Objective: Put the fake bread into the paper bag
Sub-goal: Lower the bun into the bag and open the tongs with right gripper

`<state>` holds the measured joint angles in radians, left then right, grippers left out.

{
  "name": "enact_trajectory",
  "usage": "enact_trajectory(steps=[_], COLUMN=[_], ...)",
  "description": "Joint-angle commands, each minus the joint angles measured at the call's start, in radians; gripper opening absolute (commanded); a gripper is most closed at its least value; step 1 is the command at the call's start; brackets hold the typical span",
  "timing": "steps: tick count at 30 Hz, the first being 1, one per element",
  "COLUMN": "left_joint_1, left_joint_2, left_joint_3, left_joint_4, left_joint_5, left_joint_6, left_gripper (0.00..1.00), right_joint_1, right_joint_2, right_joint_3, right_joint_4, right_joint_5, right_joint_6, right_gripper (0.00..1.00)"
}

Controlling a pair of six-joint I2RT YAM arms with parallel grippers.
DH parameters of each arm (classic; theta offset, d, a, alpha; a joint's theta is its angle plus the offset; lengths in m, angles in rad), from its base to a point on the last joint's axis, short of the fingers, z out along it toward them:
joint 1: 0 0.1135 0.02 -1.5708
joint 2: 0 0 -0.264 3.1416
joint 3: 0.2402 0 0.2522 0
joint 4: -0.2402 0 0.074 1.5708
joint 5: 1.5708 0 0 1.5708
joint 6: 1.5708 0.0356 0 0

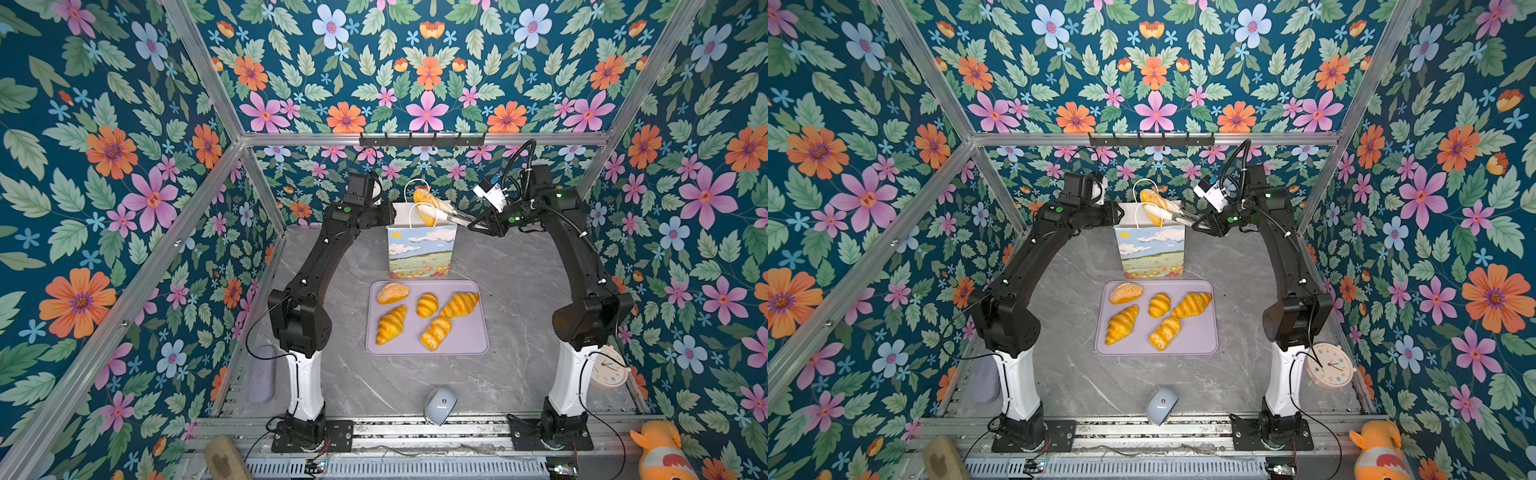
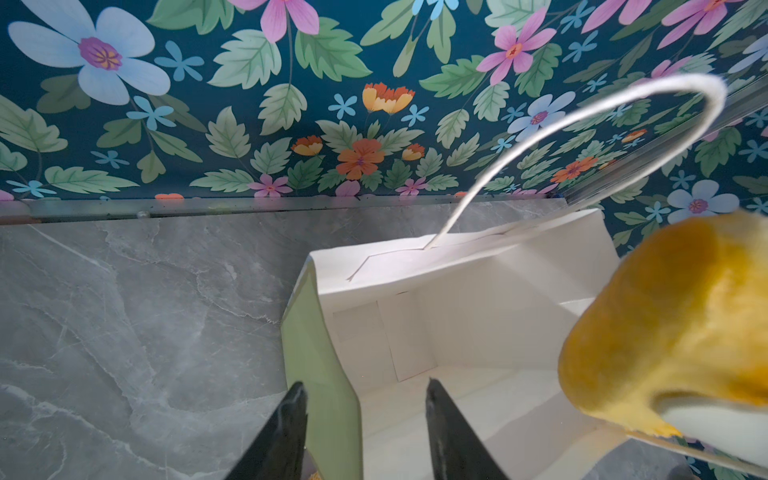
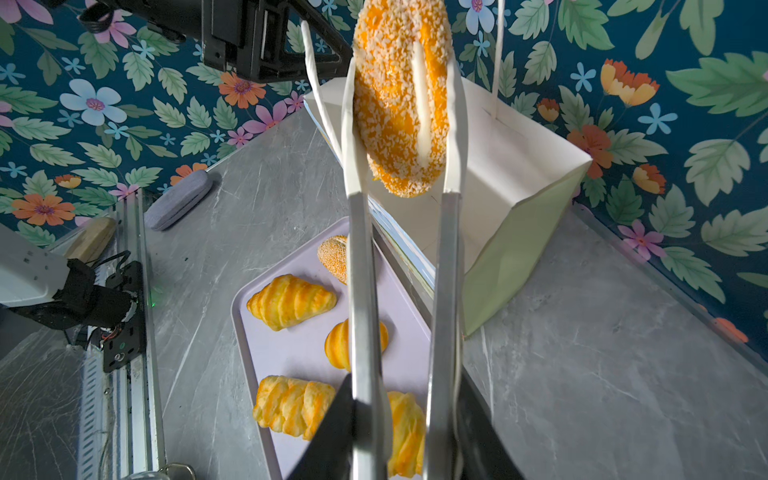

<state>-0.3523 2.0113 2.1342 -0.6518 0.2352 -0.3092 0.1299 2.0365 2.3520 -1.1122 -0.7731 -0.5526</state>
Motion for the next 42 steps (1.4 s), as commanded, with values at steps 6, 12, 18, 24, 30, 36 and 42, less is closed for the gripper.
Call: enact_trajectory(steps=[6, 12, 18, 24, 30, 36, 42], left_joint_1=[-0.001, -0.001, -0.001, -0.001, -0.002, -0.001, -0.001], left_joint_2=[0.004, 0.006, 0.012, 0.02, 0.023, 0.019, 0.014], left_joint_3=[0.007, 0.009, 0.012, 0.012, 0.01, -0.002, -0.011], left_joint_4=[-0.019, -0.02, -0.028, -0.035, -0.035, -0.035, -0.032], left_joint_5=[-0.014, -0.008, -0.013, 0.0, 0.013, 0.016, 0.016], left_joint_6=[-0.009, -0.011, -0.007, -0.008, -0.007, -0.004, -0.005], left_gripper=[0.47, 0.46, 0.46, 0.45, 0.45, 0.45, 0.45], right_joint_1=[0.001, 0.01, 0.031, 0.042, 0.056, 0.072, 0.076], right_joint_2=[0.063, 0.111, 0.121, 0.131, 0.204, 0.204, 0.185], right_joint_3=[0.089, 0.155, 0.158, 0.174, 0.307, 0.309, 0.305], right_joint_4=[-0.052, -0.091, -0.109, -0.128, -0.228, -0.229, -0.21], right_joint_5=[-0.044, -0.014, 0.03, 0.06, 0.107, 0.138, 0.141], right_joint_6=[-0.072, -0.09, -0.122, -0.123, -0.126, -0.129, -0.115], right_gripper=[0.3, 0.3, 0.3, 0.31, 0.32, 0.32, 0.39])
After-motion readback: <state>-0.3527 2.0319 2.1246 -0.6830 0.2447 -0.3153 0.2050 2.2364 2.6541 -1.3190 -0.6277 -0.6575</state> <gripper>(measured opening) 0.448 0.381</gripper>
